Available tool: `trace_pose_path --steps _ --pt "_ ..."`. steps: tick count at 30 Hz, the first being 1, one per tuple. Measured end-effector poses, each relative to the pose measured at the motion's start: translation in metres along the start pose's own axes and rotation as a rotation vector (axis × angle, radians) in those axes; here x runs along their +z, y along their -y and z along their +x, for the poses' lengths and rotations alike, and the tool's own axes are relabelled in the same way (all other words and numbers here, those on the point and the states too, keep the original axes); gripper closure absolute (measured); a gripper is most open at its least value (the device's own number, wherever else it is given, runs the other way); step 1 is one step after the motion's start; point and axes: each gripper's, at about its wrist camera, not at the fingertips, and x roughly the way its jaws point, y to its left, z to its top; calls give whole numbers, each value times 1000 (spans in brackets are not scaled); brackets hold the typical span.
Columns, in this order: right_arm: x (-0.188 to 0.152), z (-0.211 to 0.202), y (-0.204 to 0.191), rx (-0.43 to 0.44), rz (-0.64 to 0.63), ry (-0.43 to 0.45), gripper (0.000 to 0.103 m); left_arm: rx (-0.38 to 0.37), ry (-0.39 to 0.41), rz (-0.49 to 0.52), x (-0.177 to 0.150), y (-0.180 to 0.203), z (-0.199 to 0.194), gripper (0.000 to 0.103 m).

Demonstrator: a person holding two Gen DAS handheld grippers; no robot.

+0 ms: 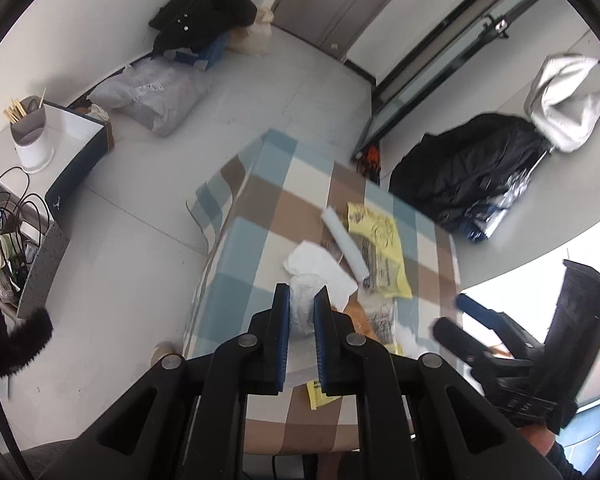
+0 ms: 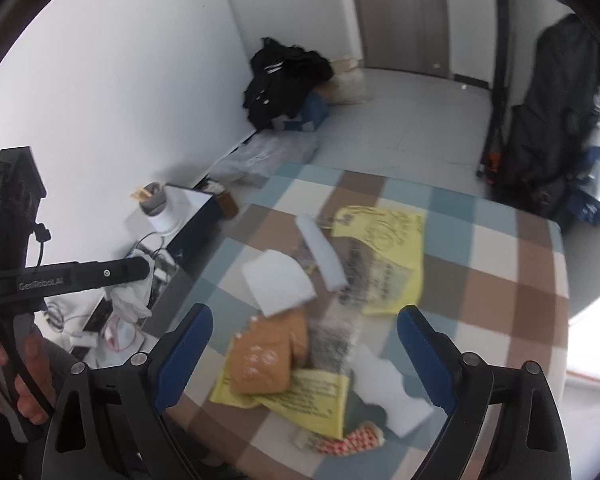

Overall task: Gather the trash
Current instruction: 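Grasp a crumpled white tissue with the right gripper while the left gripper grasps another tissue, then carry both held tissues with both grippers over the white trash bin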

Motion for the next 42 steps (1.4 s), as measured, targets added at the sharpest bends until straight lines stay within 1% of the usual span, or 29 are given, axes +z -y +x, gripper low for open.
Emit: trace_pose_path --steps 2,3,5,7,10,13,15,17,18,19,20,21,23,24,28,33,36,42 --pt "10 17 -8 30 -16 -56 12 -23 28 -15 3 -6 -8 95" --pt "12 25 -13 29 -28 -76 14 -35 46 -26 4 -10 -13 95" --pt "19 48 -21 -1 -67 -141 15 -46 68 -45 6 -18 -18 95" --pt "22 70 -29 -4 -113 -181 21 -62 82 -70 7 -27 -23 95" --pt "24 100 -35 -27 -144 -235 30 -81 89 -99 9 -39 -25 95" --pt "22 121 -38 -41 -166 -277 40 -91 89 -104 11 -43 -25 95" --pt "21 126 -41 -43 -183 -289 43 -99 86 -104 11 -46 -25 95" --pt "18 130 -45 -51 -206 -291 49 -103 82 -107 12 -49 -26 95" --pt "18 132 -46 -60 -212 -297 57 -106 79 -110 12 -51 -26 95" --pt "17 135 -46 -62 -213 -309 70 -109 76 -115 13 -52 -25 95" --pt "16 135 -46 -64 -210 -313 77 -114 75 -119 14 -53 -24 95" --pt "15 134 -45 -70 -209 -306 82 -116 74 -120 13 -53 -25 95" --pt "14 129 -44 -49 -207 -287 91 -120 71 -120 13 -53 -25 95" --pt "13 128 -44 -54 -211 -283 95 -120 71 -117 12 -52 -25 95" --pt "15 114 -45 -53 -222 -229 98 -114 72 -102 10 -49 -25 95" --pt "22 80 -42 -11 -177 -132 99 -101 80 -81 8 -42 -24 95" --pt "25 49 -39 10 -160 -47 99 -99 82 -65 5 -35 -23 95" --pt "15 -14 -25 35 -111 60 99 -101 82 10 -2 -8 -16 95"
